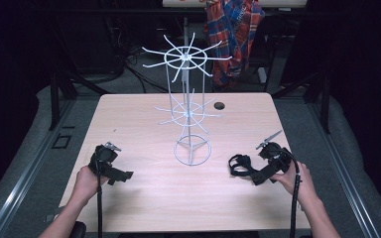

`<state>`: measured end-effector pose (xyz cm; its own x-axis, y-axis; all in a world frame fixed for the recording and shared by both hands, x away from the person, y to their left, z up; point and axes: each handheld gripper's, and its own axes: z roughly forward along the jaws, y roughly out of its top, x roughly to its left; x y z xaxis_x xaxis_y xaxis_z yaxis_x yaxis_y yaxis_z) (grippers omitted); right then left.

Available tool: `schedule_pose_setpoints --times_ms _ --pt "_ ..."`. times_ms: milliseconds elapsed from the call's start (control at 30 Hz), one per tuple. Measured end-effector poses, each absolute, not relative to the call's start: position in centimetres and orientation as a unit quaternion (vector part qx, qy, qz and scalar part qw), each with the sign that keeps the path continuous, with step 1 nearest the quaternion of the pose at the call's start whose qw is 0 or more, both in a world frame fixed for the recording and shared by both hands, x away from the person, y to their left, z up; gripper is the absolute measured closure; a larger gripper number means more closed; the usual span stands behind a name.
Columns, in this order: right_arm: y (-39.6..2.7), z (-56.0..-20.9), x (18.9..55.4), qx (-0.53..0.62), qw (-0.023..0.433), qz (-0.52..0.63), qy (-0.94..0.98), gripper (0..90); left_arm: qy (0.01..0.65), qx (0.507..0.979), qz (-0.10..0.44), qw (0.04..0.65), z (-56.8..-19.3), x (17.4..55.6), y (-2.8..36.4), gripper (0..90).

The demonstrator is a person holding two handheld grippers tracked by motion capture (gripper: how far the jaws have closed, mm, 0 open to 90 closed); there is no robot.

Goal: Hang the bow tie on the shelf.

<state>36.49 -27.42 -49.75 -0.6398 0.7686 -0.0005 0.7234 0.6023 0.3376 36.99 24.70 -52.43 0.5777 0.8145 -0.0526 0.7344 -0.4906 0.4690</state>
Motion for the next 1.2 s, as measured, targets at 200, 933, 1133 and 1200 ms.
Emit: schedule_pose_setpoints --times_ms 200,933,1133,1200 --pt "-27.4 -50.0 36.5 0.418 0.067 0.157 0.892 0.0 0.447 0.861 0.084 0.226 -52.5 37.2 24.4 0.2" --pt "-25.6 -52.5 38.8 0.409 0.055 0.133 0.901 4.9 0.444 0.864 0.086 0.223 -52.6 37.2 24.4 0.2" --pt "-24.2 -53.2 40.0 0.4 0.048 0.11 0.909 15.3 0.445 0.863 0.085 0.222 -52.7 37.2 24.4 0.2" --pt "-23.8 -53.6 40.3 0.403 0.049 0.11 0.907 18.8 0.445 0.863 0.084 0.222 -52.7 37.2 24.4 0.2"
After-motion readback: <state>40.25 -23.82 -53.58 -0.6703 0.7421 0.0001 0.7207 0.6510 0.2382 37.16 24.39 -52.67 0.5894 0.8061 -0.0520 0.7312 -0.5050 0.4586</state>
